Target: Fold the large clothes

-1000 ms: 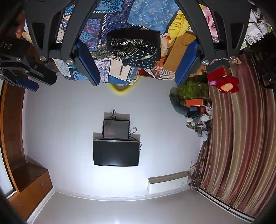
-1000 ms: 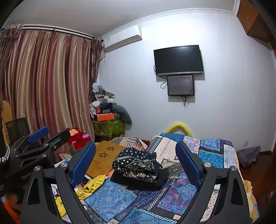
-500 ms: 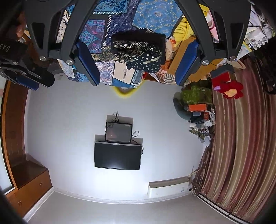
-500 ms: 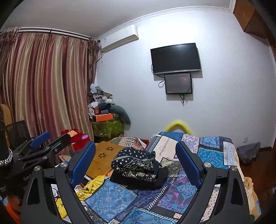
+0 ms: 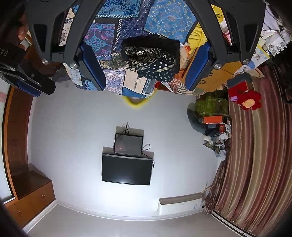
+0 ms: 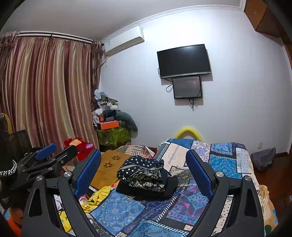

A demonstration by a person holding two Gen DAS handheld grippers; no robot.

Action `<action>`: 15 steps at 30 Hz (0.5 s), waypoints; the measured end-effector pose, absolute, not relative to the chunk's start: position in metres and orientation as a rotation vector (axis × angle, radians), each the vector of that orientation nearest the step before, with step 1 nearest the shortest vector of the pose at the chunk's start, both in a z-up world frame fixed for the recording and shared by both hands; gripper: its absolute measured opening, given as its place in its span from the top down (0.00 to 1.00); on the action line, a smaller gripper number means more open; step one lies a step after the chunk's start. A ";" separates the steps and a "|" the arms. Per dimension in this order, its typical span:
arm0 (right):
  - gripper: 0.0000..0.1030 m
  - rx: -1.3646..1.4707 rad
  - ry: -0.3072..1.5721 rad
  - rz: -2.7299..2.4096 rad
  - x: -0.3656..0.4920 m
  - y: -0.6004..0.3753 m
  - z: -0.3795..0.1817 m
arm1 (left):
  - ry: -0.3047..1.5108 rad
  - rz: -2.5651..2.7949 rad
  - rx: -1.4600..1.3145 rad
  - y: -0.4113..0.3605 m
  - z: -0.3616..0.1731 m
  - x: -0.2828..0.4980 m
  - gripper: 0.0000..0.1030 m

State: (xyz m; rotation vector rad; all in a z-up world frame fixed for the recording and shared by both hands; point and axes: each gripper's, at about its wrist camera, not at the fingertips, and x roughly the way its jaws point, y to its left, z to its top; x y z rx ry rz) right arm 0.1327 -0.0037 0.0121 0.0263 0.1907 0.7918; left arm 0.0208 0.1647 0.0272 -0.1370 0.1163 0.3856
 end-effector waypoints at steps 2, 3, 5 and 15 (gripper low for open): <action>0.10 0.027 0.192 0.791 0.133 -0.004 0.013 | 0.122 0.384 -0.142 0.165 0.026 0.022 0.14; 0.10 0.028 0.192 0.791 0.133 -0.004 0.014 | 0.125 0.385 -0.144 0.164 0.026 0.023 0.14; 0.10 0.029 0.190 0.788 0.133 -0.004 0.014 | 0.128 0.383 -0.143 0.164 0.026 0.024 0.14; 0.10 0.029 0.192 0.775 0.135 -0.003 0.015 | 0.121 0.374 -0.140 0.160 0.026 0.024 0.14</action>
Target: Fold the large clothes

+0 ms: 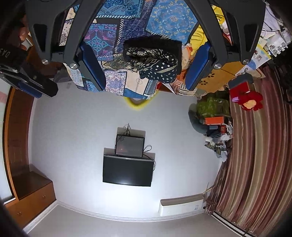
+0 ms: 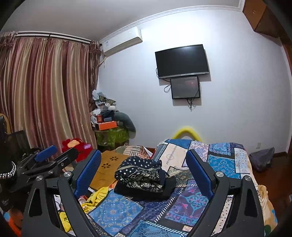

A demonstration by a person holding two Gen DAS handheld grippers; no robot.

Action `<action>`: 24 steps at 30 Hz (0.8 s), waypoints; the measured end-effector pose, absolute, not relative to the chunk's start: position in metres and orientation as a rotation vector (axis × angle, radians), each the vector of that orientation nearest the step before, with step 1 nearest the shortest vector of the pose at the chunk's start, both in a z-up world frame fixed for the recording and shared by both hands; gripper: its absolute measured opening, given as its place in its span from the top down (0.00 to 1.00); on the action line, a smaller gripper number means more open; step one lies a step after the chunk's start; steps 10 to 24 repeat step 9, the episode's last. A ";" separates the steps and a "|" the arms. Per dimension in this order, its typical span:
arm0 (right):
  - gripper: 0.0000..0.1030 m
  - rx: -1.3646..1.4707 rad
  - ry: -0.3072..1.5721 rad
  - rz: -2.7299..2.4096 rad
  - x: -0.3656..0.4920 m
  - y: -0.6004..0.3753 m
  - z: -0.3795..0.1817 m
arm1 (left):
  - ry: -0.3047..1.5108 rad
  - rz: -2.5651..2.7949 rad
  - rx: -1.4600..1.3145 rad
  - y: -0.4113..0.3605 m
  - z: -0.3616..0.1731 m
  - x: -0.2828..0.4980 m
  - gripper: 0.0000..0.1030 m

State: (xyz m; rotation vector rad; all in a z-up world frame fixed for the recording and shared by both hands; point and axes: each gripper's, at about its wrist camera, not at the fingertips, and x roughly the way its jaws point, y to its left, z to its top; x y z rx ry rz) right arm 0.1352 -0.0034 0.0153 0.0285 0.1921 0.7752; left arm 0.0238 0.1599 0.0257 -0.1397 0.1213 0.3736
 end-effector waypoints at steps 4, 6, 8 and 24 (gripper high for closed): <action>0.10 0.032 0.197 0.772 0.136 -0.003 0.014 | 0.119 0.363 -0.144 0.159 0.025 0.023 0.14; 0.10 0.034 0.201 0.772 0.137 -0.003 0.015 | 0.121 0.364 -0.142 0.159 0.025 0.024 0.14; 0.10 0.034 0.202 0.770 0.137 -0.003 0.014 | 0.122 0.364 -0.144 0.160 0.024 0.023 0.14; 0.10 0.034 0.202 0.770 0.137 -0.003 0.014 | 0.126 0.365 -0.147 0.161 0.024 0.024 0.14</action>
